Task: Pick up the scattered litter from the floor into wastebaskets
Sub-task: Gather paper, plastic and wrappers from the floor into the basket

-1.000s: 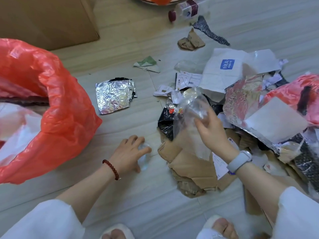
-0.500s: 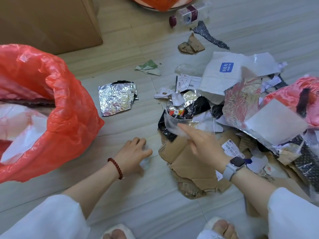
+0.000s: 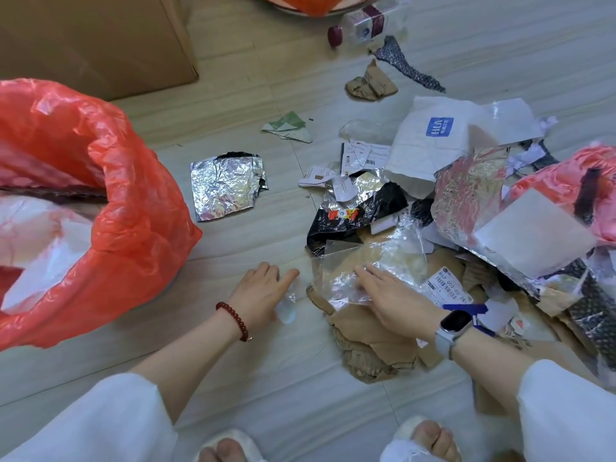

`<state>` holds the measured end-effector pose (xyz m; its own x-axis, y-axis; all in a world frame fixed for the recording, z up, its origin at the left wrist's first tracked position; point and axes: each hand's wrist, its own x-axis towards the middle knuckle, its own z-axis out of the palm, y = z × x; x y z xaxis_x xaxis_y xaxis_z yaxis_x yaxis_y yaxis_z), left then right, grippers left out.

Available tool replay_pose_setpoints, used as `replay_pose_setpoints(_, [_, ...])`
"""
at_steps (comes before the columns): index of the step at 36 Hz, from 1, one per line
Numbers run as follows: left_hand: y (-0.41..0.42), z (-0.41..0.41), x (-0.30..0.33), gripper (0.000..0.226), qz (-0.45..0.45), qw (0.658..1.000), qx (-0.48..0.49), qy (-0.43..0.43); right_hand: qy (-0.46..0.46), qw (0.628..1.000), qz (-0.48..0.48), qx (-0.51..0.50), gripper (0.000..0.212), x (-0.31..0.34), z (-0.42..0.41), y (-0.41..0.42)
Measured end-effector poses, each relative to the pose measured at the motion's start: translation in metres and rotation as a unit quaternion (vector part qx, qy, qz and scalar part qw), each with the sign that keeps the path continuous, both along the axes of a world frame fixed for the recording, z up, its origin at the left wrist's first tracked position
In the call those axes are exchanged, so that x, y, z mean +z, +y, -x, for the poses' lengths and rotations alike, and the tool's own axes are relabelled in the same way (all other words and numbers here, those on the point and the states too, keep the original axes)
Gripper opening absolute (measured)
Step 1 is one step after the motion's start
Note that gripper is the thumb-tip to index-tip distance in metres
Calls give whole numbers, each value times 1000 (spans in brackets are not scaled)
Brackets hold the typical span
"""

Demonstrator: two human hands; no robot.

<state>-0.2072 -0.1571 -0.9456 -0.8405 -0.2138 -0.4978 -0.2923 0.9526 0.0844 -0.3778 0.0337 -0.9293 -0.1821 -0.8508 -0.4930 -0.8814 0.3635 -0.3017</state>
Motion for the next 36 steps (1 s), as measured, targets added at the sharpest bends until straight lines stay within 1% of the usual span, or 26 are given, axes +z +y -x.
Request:
replay_pose_setpoints(3, [-2,3,-1,54,24,1000,-1,-18,9,1000,9,20,25,0,7,-12])
replay_pose_setpoints(4, [-2,3,-1,49,25,999,1,-20,7,1000,9,21,22,2,10,-17])
replay_pose_setpoints(7, [-2,1,-2,35,14,1000,8,-23,-20,1000,12,12,22,4,18,-34])
replay_pose_setpoints(9, [-1,0,-3,31,7,1000,18,-23,-29,999,16,5,21,7,23,-43])
replay_pose_setpoints(12, [0,-3,-1,31,1,1000,27,-3,20,1000,-19,11,21,9,28,-51])
replay_pose_setpoints(15, [0,-7,0,32,-24,999,40,28,19,997,-69,-8,21,7,31,-55])
replay_pose_setpoints(18, [-2,-9,1,34,-32,998,52,18,21,996,-82,-7,23,5,30,-55])
replay_pose_setpoints(21, [-5,-9,0,34,-27,997,71,-4,54,997,-62,9,23,7,29,-56])
replay_pose_setpoints(23, [-7,-8,1,33,-19,997,68,-10,78,996,-37,15,21,4,29,-53])
replay_pose_setpoints(25, [-7,-9,1,32,-23,998,65,-6,105,994,9,19,17,0,26,-47])
replay_pose_setpoints(27, [-5,-13,0,30,-59,994,91,11,149,985,79,36,7,-5,23,-41])
replay_pose_setpoints(29, [-3,-19,0,31,-115,983,136,35,181,972,141,44,24,-9,18,-33])
replay_pose_setpoints(30, [-3,-22,-1,34,-141,976,159,45,185,971,148,38,32,-9,16,-29])
replay_pose_setpoints(33, [-4,-27,2,43,-191,958,204,63,164,979,116,11,48,-5,13,-24])
replay_pose_setpoints(36, [-5,-24,12,49,-205,945,231,103,125,985,112,-28,57,6,14,-31])
